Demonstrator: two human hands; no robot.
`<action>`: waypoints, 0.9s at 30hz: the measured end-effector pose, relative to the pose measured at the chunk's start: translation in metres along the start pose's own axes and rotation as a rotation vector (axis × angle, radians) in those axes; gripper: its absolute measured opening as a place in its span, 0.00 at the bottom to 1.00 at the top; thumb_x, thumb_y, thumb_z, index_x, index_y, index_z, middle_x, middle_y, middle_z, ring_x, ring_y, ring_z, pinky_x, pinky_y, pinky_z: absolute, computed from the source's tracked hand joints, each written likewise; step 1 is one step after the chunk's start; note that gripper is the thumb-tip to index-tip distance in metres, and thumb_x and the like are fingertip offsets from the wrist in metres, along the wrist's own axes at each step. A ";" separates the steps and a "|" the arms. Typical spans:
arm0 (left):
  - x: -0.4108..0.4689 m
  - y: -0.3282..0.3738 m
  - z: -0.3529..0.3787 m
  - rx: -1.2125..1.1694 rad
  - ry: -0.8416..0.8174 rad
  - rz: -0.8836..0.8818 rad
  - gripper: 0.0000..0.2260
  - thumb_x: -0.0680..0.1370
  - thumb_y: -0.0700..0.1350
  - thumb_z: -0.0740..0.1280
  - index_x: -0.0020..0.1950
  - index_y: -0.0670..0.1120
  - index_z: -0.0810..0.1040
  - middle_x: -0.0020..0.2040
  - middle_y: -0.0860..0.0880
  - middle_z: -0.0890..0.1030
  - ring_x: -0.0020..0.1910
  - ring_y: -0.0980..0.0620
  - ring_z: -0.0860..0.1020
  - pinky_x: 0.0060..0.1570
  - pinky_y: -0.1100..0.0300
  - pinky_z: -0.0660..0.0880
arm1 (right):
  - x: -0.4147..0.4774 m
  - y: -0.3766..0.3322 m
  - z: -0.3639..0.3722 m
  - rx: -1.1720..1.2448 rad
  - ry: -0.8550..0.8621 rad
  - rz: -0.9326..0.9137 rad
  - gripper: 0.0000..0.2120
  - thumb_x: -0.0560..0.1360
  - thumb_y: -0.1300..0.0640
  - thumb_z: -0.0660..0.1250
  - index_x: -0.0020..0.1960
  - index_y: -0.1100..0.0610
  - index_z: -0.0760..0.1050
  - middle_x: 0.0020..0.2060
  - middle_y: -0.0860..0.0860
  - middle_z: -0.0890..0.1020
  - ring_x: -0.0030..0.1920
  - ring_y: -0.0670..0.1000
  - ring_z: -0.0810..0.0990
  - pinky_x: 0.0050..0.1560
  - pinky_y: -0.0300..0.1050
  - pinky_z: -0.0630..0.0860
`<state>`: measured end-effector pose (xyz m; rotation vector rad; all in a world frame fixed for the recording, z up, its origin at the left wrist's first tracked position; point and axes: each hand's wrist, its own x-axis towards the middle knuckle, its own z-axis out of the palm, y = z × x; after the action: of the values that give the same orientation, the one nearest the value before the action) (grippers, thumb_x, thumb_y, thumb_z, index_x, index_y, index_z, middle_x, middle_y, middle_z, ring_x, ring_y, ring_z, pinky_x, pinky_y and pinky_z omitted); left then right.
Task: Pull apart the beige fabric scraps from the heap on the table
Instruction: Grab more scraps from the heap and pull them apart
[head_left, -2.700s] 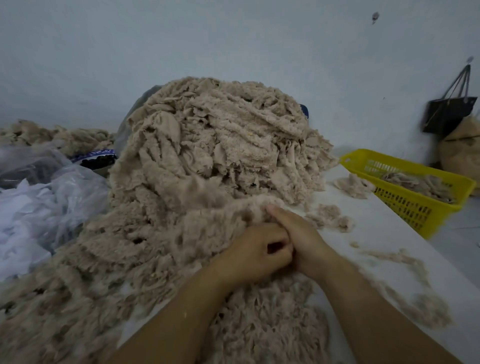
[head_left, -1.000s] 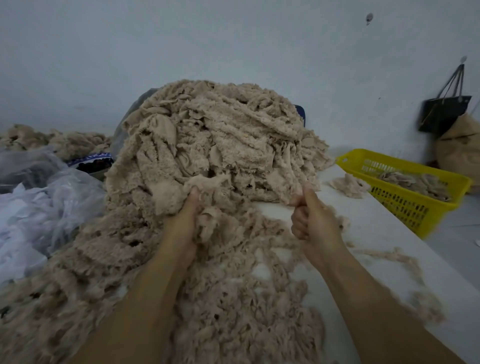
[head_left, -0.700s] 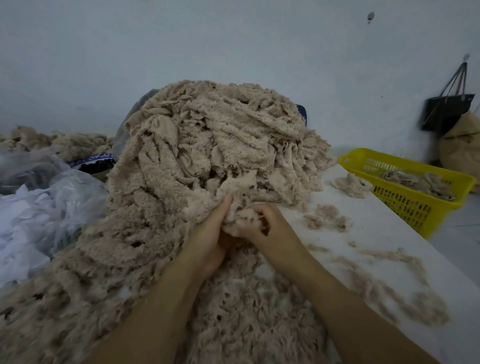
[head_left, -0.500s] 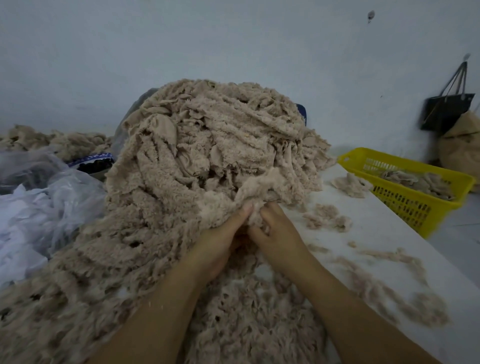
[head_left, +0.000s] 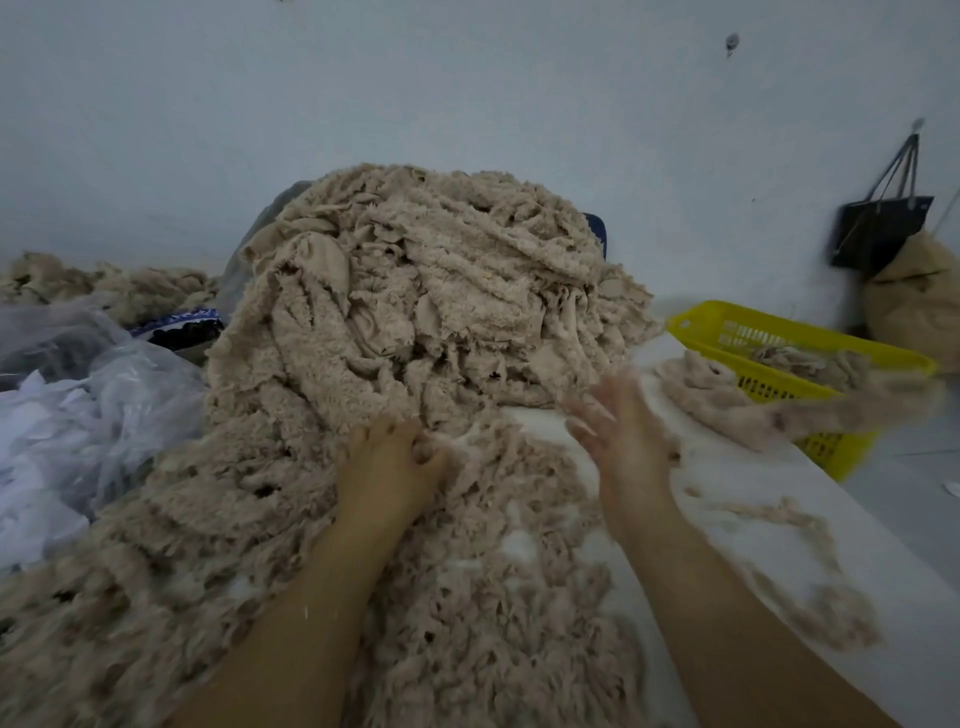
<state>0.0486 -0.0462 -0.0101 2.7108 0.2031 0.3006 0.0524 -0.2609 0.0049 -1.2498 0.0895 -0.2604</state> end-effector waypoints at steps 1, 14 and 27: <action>0.000 0.000 0.001 -0.008 0.032 0.026 0.11 0.81 0.54 0.61 0.54 0.50 0.78 0.56 0.51 0.76 0.60 0.46 0.70 0.60 0.50 0.69 | -0.005 0.004 0.004 -0.187 -0.075 -0.043 0.22 0.79 0.36 0.58 0.65 0.49 0.75 0.48 0.39 0.84 0.46 0.42 0.84 0.53 0.47 0.79; -0.014 0.025 -0.001 -0.984 -0.122 0.228 0.13 0.83 0.50 0.64 0.38 0.55 0.78 0.33 0.57 0.78 0.34 0.59 0.75 0.35 0.65 0.73 | -0.019 0.024 0.022 -0.745 -0.580 -0.169 0.12 0.82 0.46 0.60 0.47 0.51 0.77 0.38 0.50 0.81 0.34 0.43 0.75 0.34 0.34 0.69; 0.001 0.011 -0.014 -1.968 -0.220 -0.342 0.11 0.78 0.51 0.67 0.45 0.44 0.82 0.35 0.50 0.75 0.31 0.55 0.73 0.32 0.65 0.74 | -0.020 0.012 0.016 -0.242 -0.478 0.208 0.24 0.74 0.45 0.69 0.45 0.69 0.79 0.45 0.69 0.82 0.48 0.69 0.81 0.57 0.66 0.78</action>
<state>0.0471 -0.0506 0.0070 0.7221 0.1450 -0.0019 0.0377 -0.2379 -0.0026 -1.5006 -0.1652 0.2388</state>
